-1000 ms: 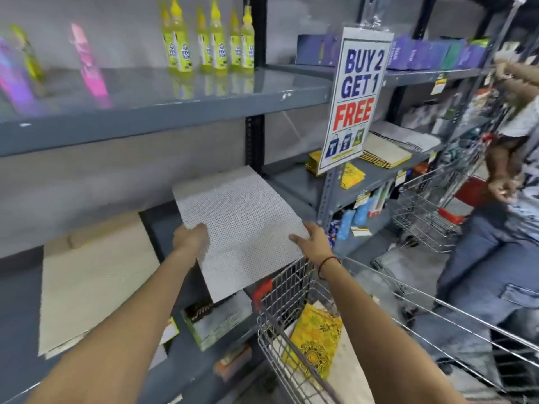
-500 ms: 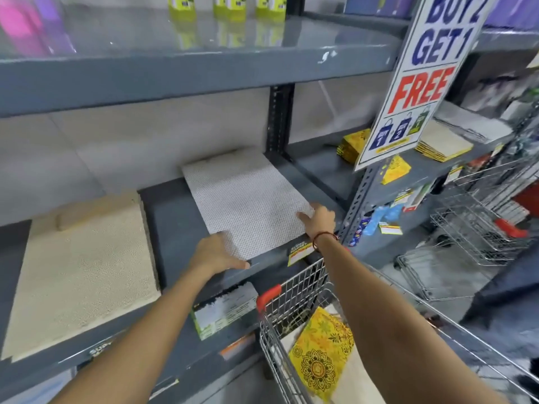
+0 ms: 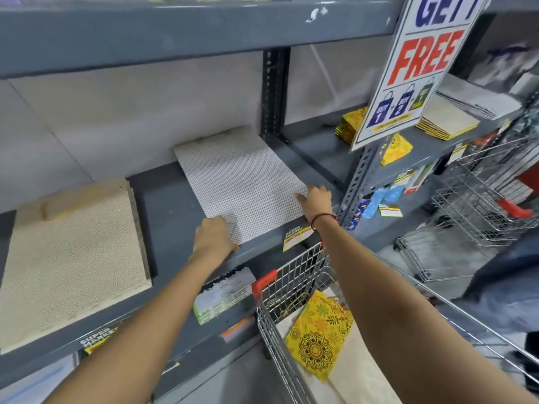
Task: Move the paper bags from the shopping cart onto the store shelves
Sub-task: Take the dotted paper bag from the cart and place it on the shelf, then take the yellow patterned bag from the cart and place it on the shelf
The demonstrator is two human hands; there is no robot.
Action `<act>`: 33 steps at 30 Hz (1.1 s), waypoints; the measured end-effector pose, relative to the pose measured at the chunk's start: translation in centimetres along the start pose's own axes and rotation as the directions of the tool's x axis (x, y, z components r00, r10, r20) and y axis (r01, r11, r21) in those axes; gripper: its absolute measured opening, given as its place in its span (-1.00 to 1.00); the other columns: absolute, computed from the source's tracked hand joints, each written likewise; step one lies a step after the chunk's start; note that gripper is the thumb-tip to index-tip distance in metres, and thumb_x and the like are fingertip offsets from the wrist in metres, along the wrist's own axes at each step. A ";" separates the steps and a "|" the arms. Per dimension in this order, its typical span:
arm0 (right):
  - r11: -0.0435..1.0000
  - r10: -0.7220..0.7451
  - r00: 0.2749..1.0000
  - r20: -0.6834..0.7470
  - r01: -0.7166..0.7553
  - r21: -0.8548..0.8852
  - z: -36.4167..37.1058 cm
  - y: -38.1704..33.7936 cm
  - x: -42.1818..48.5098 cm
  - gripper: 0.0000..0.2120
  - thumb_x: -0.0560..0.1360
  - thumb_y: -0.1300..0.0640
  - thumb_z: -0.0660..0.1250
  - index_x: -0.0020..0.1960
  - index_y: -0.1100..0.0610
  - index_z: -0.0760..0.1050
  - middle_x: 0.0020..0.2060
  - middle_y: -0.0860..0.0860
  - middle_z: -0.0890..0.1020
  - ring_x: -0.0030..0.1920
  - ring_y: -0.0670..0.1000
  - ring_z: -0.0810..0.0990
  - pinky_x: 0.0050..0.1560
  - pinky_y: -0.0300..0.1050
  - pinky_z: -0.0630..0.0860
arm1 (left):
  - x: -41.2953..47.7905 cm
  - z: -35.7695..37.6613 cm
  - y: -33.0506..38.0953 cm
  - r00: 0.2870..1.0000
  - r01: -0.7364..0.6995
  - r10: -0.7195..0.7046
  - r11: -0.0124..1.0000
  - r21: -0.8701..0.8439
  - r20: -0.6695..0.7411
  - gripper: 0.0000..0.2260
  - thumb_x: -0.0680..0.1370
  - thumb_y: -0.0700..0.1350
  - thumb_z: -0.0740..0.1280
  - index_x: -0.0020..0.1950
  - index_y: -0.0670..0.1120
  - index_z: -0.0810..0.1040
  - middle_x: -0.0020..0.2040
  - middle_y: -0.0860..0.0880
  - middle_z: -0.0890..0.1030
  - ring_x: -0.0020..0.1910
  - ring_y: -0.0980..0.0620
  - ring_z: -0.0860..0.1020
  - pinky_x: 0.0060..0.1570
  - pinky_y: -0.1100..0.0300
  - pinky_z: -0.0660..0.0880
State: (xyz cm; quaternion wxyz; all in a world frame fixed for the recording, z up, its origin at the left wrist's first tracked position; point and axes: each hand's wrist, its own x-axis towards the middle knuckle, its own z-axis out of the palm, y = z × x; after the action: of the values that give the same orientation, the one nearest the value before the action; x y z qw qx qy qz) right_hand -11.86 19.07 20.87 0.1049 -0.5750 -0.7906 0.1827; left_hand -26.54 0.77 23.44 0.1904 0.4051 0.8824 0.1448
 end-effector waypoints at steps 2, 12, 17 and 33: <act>0.998 -0.053 0.999 0.003 0.053 -0.034 0.0 0.4 0.0 -0.54 0.59 -0.05 0.12 0.25 0.33 0.38 0.26 0.28 0.47 0.28 0.25 0.38 0.32 0.10 0.28 | 0.0 -0.3 0.0 1.000 0.011 -0.011 1.000 0.009 0.008 -0.48 0.34 -0.10 0.55 0.20 -0.27 0.51 0.19 -0.25 0.56 0.19 -0.22 0.54 0.16 0.02 0.51; 0.956 -0.064 0.983 -0.175 0.111 0.272 0.0 4.0 -4.4 -0.51 0.55 0.01 0.24 0.35 0.29 0.30 0.25 0.27 0.45 0.28 0.23 0.38 0.30 0.04 0.29 | -2.6 0.7 0.9 0.998 -0.034 0.041 0.988 0.153 -0.042 -0.30 0.40 -0.08 0.49 0.45 -0.19 0.26 0.48 -0.24 0.24 0.39 -0.28 0.30 0.25 -0.14 0.40; 0.838 0.215 0.947 -0.237 -0.055 0.542 4.3 12.0 -11.6 -0.73 0.53 0.10 0.28 0.13 0.27 0.49 0.03 0.26 0.55 0.08 0.20 0.52 0.11 0.03 0.44 | -6.1 8.6 3.5 0.872 -0.474 0.467 0.881 -0.012 -0.144 -0.64 0.50 -0.11 0.34 0.29 -0.14 0.50 0.31 -0.13 0.46 0.30 -0.14 0.42 0.26 0.01 0.40; 0.477 0.614 0.647 0.452 -0.760 0.441 23.3 26.2 -22.5 -0.60 0.50 0.01 0.32 0.23 0.24 0.47 0.09 0.23 0.65 0.16 0.18 0.58 0.15 -0.06 0.45 | -0.3 34.9 6.1 0.703 -0.123 -0.141 0.941 0.314 0.697 -0.29 0.58 0.02 0.26 0.57 -0.16 -0.07 0.58 -0.20 0.00 0.55 -0.20 0.08 0.48 0.00 0.14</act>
State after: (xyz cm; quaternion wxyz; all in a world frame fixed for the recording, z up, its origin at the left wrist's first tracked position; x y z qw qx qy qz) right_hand 9.27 0.95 -10.10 0.1040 -0.7542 -0.3960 0.5134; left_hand -6.51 7.89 -4.90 0.4442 0.4512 0.7535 -0.1769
